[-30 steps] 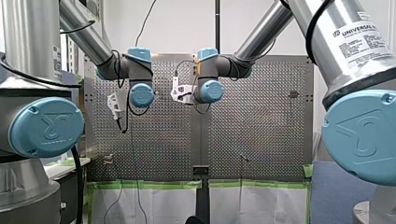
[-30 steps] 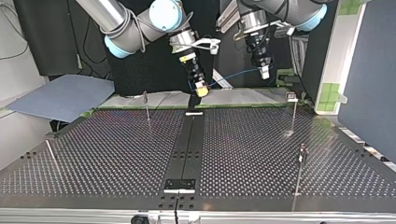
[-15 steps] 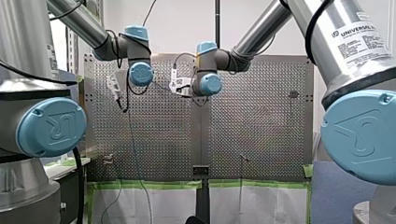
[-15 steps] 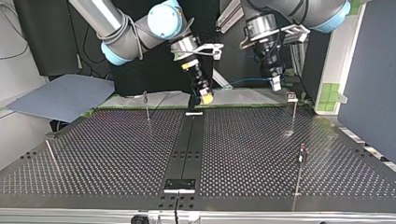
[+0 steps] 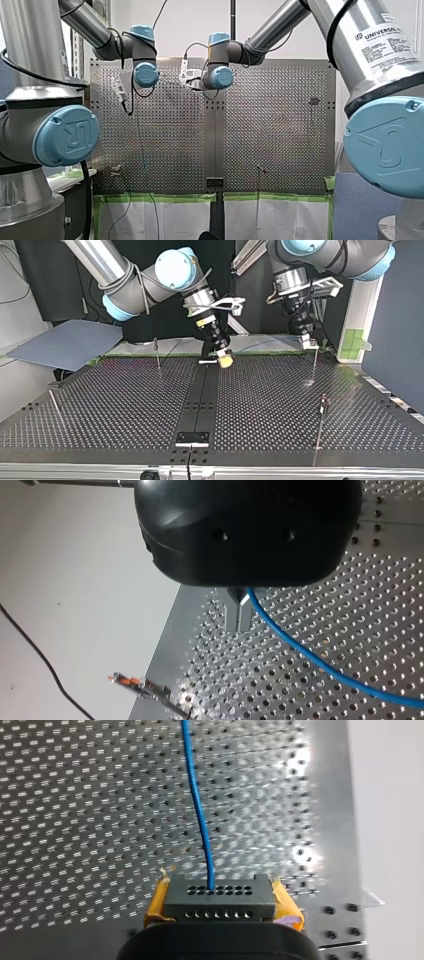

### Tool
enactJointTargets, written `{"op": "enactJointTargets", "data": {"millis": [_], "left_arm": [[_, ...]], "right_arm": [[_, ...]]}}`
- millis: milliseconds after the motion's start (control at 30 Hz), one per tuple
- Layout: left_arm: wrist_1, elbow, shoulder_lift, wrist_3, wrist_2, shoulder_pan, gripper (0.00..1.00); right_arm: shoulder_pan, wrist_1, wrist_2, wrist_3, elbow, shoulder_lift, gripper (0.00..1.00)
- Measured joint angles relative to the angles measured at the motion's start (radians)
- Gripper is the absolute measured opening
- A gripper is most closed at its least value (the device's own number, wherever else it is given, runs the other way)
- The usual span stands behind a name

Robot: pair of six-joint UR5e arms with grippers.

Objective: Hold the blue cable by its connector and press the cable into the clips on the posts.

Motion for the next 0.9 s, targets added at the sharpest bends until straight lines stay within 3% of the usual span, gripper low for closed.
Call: {"op": "enactJointTargets", "data": {"millis": [300,700,900], "left_arm": [[-0.004,0.028,0.000,-0.022,0.080,0.080,0.00],[-0.052,0.120,-0.006,-0.039,0.182,0.183,0.00],[-0.077,0.166,0.001,-0.041,0.204,0.229,0.00]], "right_arm": [[0.000,0.008,-0.001,0.007,-0.069,0.001,0.00],[-0.001,0.007,-0.007,0.018,-0.100,0.007,0.00],[-0.001,0.007,-0.009,0.023,-0.123,0.018,0.00]]}}
